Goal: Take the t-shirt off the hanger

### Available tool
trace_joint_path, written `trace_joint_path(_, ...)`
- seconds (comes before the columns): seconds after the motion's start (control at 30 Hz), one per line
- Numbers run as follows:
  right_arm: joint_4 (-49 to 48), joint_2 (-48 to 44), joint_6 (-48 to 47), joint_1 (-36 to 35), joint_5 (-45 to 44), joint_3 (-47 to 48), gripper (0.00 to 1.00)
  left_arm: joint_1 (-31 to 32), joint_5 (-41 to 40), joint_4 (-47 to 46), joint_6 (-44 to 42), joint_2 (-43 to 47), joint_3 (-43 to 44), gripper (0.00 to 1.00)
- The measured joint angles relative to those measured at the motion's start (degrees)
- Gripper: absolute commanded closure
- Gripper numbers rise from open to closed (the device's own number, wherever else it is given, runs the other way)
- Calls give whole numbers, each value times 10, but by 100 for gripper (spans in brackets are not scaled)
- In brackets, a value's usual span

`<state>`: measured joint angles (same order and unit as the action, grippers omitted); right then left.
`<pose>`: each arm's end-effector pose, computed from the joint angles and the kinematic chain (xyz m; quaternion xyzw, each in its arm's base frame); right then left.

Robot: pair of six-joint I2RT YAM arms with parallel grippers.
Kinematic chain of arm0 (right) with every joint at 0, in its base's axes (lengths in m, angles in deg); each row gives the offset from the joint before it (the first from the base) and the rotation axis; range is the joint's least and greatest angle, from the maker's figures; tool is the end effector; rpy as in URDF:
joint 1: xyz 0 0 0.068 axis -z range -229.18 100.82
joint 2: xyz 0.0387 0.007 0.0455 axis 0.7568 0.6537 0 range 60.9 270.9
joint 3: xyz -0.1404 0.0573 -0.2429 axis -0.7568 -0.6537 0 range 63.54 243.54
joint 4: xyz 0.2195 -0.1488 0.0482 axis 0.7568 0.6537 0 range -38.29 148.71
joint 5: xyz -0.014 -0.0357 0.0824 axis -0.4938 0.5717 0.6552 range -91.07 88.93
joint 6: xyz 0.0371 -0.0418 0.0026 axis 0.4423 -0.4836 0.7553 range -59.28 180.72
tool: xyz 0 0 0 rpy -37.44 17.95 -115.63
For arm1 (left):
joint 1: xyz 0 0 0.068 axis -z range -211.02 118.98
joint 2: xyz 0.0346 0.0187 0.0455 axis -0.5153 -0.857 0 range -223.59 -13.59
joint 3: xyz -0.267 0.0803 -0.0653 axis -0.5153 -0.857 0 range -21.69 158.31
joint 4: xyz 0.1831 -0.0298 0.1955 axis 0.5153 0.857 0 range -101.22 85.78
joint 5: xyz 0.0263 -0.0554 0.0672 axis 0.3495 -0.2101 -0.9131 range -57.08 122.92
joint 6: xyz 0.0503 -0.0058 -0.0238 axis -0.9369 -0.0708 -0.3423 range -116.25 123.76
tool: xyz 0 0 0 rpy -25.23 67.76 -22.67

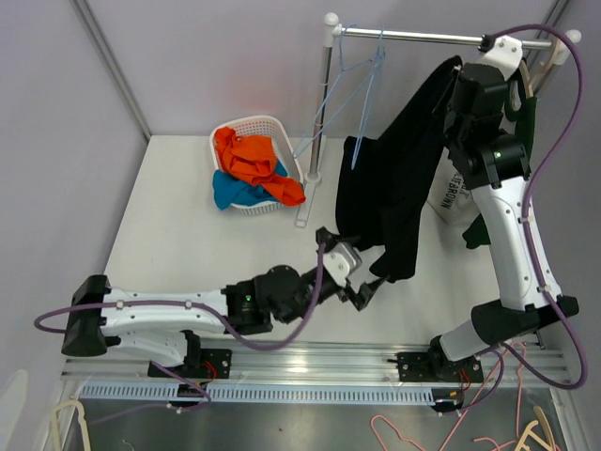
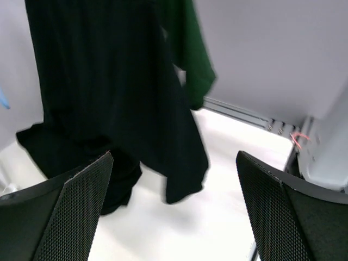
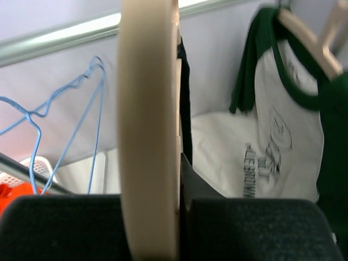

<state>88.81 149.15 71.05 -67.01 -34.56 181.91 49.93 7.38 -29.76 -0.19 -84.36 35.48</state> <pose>0.2979 0.0735 0.5575 0.1437 0.7281 -0.0549 0.6680 0.0632 -0.2912 0.3841 0.3247 0.5963 -0.3306 0.6555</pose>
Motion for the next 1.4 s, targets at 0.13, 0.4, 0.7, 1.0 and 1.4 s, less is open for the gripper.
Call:
trace_joint_path(0.13, 40, -42, 78, -3, -11, -50, 100, 36, 13, -108, -59, -28, -55, 0)
trace_joint_path(0.4, 80, -80, 157, -7, -4, -92, 100, 39, 2, -230, -116, -124, -38, 0)
trace_joint_path(0.7, 105, -94, 189, -16, 19, -116, 100, 3, -45, -231, -136, -221, 65, 99)
trace_joint_path(1.0, 185, -32, 201, 17, 39, -20, 100, 86, -60, -349, -225, -127, -52, 100)
trace_joint_path(1.4, 284, 94, 191, 109, 123, 130, 100, 251, -131, -522, -362, -53, -180, 99)
